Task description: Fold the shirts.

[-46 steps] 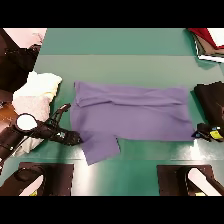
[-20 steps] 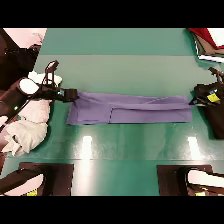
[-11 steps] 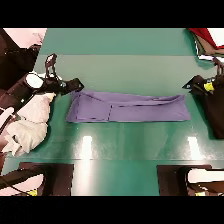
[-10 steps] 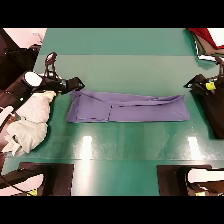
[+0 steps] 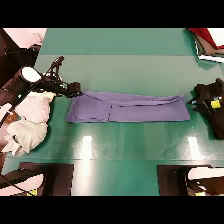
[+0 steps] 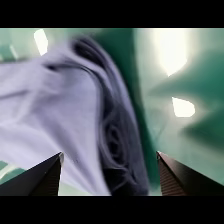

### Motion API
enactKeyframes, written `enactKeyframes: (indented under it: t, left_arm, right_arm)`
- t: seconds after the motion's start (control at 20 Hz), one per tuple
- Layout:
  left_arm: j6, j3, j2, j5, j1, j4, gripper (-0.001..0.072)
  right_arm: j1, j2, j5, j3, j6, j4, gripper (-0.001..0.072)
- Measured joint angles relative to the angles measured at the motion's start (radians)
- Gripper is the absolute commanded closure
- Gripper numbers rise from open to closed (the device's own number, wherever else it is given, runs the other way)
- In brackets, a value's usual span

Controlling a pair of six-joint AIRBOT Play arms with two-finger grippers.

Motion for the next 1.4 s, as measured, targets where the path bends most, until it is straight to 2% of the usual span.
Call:
enactKeyframes:
  t: [0.2,0.4,0.45,0.55,0.75,0.95,1.25,1.4]
  left_arm:
    - [0.004,0.002,0.0,-0.019,0.0,-0.014,0.068]
    - [0.005,0.002,0.0,-0.027,0.0,-0.026,0.0681]
    - [0.006,0.001,0.0,-0.028,0.0,-0.036,0.0681]
    - [0.006,0.001,0.0,-0.022,-0.001,-0.068,0.0681]
    - [0.018,0.012,-0.02,0.025,-0.055,-0.106,0.0682]
    - [0.028,0.114,-0.145,0.056,-0.186,-0.121,0.0682]
    - [0.031,0.4,-0.458,0.047,-0.397,-0.129,0.0681]
    - [0.029,0.48,-0.559,0.028,-0.453,-0.13,0.0681]
  right_arm:
    - [0.016,-0.056,0.016,-0.025,-0.061,0.052,0.0094]
    - [0.068,-0.082,-0.024,-0.029,-0.092,0.049,0.0564]
    - [0.079,-0.084,-0.029,-0.023,-0.098,0.039,0.0641]
    - [0.096,-0.088,-0.026,0.003,-0.109,0.028,0.0694]
    - [0.122,-0.079,0.091,0.117,-0.113,0.042,0.0695]
    - [0.174,0.004,0.185,0.219,-0.087,0.106,0.0696]
    - [0.343,0.151,0.194,0.354,0.011,0.239,0.0696]
    - [0.453,0.177,0.182,0.449,0.049,0.259,0.0696]
